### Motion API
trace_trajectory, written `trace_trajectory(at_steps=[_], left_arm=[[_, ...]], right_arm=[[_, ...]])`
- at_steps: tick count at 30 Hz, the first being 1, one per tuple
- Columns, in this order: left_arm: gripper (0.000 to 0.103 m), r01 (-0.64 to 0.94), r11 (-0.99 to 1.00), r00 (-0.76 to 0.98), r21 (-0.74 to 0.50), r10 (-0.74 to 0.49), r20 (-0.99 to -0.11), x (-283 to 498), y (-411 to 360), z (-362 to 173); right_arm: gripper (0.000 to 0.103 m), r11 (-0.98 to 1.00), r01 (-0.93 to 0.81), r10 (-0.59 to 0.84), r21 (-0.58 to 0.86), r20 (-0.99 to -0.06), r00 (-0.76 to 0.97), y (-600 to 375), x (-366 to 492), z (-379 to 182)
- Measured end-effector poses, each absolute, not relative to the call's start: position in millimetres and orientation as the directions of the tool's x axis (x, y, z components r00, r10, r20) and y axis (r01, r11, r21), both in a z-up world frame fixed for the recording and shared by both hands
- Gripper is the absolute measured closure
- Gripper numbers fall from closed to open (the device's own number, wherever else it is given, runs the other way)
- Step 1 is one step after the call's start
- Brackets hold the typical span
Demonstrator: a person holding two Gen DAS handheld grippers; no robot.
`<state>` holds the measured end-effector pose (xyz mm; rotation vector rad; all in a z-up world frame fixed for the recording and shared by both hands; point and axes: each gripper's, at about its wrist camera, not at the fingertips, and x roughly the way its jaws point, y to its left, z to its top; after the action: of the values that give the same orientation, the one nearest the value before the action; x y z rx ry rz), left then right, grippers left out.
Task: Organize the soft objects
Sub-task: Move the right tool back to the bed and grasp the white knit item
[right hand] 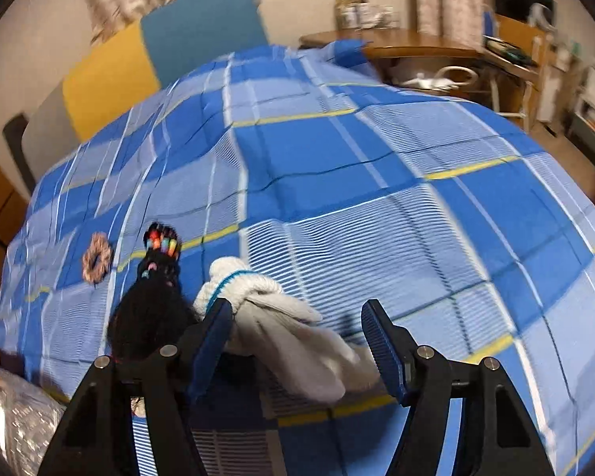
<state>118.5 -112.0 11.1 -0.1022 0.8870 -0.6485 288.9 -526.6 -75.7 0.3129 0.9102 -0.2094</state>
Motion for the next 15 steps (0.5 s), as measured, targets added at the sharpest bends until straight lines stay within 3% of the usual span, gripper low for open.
trace_trajectory(at_steps=[7,9,11,15], left_arm=[[0.045,0.506,0.788,0.424,-0.351,-0.582,-0.694,127.8,-141.3,15.8],[0.045,0.512,0.784,0.425,-0.351,-0.586,-0.689,130.0,-149.2,21.0],[0.045,0.52,0.777,0.427,-0.356,-0.597,-0.679,134.4,-158.7,28.8],[0.045,0.52,0.774,0.425,-0.362,-0.602,-0.676,146.3,-175.5,38.0]], right_arm=[[0.034,0.944,0.21,0.087,0.254,-0.806,0.585,-515.2,296.1,-83.8],[0.041,0.951,0.196,0.091,0.238,-0.823,0.56,-509.9,299.2,-88.5],[0.056,0.951,0.189,0.105,0.247,-0.827,0.553,-507.1,301.1,-90.6],[0.062,0.937,0.203,0.131,0.284,-0.824,0.551,-510.5,298.6,-85.8]])
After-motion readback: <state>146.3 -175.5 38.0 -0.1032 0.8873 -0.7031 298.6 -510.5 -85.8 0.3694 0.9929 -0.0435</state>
